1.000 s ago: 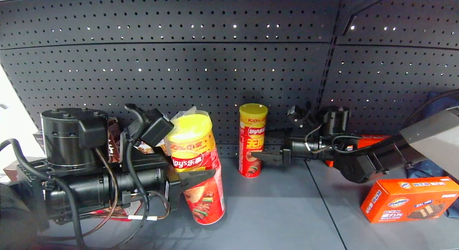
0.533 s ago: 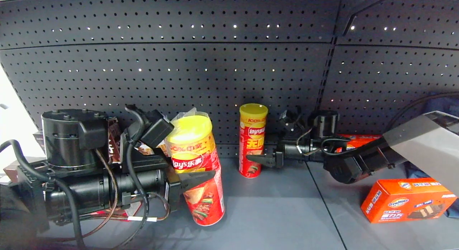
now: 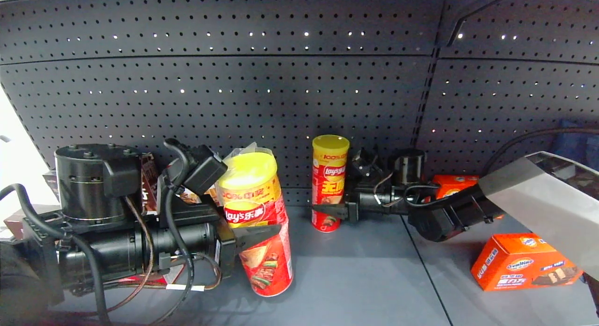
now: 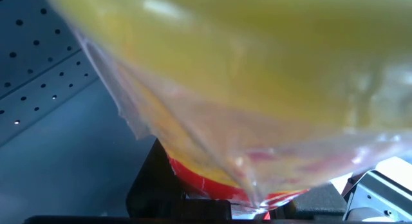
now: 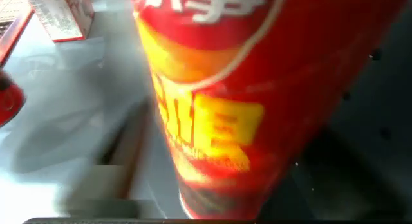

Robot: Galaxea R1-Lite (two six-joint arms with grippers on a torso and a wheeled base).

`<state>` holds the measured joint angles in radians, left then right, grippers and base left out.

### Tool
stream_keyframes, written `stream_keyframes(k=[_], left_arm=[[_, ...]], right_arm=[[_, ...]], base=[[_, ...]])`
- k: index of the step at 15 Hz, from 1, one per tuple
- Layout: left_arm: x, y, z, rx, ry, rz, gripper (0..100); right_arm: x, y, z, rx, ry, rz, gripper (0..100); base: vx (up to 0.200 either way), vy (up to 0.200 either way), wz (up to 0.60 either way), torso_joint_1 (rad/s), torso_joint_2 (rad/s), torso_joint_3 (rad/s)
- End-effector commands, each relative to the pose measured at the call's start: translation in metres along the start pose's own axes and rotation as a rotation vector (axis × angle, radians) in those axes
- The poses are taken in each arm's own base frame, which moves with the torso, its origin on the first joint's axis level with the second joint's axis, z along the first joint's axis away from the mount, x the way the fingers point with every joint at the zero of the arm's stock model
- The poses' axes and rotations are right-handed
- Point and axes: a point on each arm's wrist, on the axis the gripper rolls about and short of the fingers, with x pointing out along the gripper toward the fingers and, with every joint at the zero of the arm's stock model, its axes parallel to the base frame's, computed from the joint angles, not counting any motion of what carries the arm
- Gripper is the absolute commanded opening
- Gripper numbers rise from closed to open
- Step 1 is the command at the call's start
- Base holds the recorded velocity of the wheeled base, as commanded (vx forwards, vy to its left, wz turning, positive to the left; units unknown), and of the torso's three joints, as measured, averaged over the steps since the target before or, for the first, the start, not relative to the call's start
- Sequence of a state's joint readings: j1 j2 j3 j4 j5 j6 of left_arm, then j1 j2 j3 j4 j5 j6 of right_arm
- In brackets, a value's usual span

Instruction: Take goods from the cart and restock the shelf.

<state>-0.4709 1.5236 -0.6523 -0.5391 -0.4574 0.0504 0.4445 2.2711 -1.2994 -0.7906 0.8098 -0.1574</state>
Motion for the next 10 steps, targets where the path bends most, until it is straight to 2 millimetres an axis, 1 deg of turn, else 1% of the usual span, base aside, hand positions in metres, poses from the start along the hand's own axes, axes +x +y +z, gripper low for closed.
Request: stream_keyframes(k=[1,3,6,9,10], left_arm=[[-0.001,0.000,0.000,0.001,-0.002,0.000,0],[-0.001,-0.001,0.000,0.002,-0.003,0.000,0],[-0.002,-0.001,0.001,0.003,-0.005,0.000,0],[-0.002,-0.002,0.001,0.005,-0.007,-0.001,0],[-0.001,-0.002,0.001,0.005,-0.007,-0.002,0]], right_arm=[[0.002,0.001,0.002,-0.004,-0.003,-0.002,0],[0.000,0.003,0.005,-0.009,-0.007,-0.002,0],[-0.009,0.012,0.016,-0.018,-0.016,-0.004,0],[-0.023,0.027,0.041,-0.042,-0.041,-0.003,0],[-0.031,0.034,0.050,-0.048,-0.047,-0.004,0]], base=[[0.000,0.000,0.00,0.000,0.00,0.000],[0.000,0.000,0.00,0.000,0.00,0.000],[0.000,0.000,0.00,0.000,0.00,0.000],[0.000,0.000,0.00,0.000,0.00,0.000],[0.000,0.000,0.00,0.000,0.00,0.000]])
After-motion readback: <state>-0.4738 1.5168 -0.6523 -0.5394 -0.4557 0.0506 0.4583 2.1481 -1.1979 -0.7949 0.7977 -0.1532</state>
